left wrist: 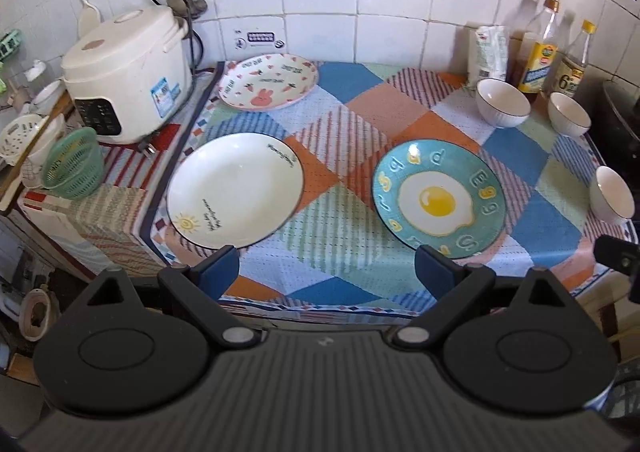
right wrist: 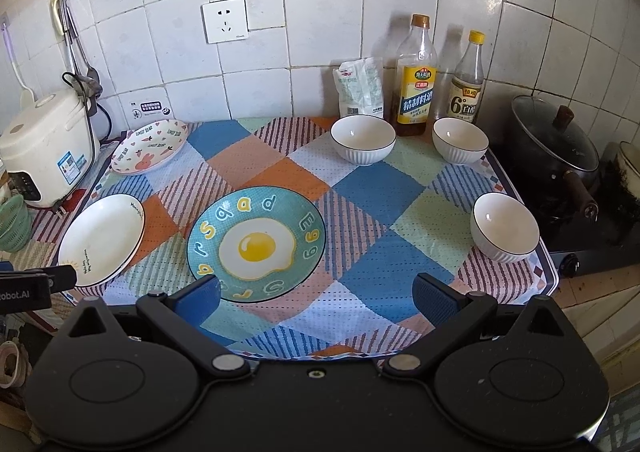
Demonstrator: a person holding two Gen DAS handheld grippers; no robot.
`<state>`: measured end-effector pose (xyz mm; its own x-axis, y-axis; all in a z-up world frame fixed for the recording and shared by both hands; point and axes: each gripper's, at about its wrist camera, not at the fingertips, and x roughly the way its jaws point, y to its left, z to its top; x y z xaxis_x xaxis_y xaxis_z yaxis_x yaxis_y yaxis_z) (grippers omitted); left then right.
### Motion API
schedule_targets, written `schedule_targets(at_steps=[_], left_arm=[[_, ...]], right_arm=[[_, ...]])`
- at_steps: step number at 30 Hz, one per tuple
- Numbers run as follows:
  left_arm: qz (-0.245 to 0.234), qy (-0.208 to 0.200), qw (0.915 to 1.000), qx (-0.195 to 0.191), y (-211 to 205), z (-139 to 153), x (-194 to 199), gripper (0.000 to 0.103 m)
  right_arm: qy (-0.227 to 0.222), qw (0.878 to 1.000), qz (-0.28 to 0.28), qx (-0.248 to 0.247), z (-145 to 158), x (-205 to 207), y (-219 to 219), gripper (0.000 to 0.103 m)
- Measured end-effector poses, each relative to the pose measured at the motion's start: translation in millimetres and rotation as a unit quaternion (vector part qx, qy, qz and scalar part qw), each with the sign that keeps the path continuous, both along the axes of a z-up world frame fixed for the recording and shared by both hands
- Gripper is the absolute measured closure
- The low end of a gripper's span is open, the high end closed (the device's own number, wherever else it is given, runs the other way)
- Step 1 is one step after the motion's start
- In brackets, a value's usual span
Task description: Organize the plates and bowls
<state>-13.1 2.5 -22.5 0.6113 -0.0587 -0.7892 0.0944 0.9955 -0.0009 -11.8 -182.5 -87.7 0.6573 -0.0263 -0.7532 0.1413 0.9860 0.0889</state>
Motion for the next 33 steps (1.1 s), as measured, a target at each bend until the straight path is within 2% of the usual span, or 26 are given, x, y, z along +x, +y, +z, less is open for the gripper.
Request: schedule_targets(at_steps=[8, 11, 16, 30, 33], left_arm=[[-0.002, -0.013, 0.9999, -0.005, 0, 0, -3, 0.007], [0.003, -0.026, 0.9996, 0.009, -1, 2, -4, 0.007], [0.007, -0.023, 0.9997, -0.003, 2, 1, -1, 0.007], [0.005, -0.034, 0.9994, 0.009, 6, 3, 3, 0.008], [0.001, -0.027, 0.9996, -0.003, 8, 2, 5, 0.008]], right_arm=[[0.003, 1.000, 0.000, -0.007, -4, 2, 0, 0.000], [0.002, 1.000, -0.002, -0.011, -4, 3, 0, 0.000], [0.002, 1.000, -0.005, -0.010, -5, 2, 0, 0.000], [0.011, 1.000, -0.002, -0.010, -7, 10, 5, 0.000], [0.017, 1.000, 0.001, -0.012, -7, 15, 8, 0.000]])
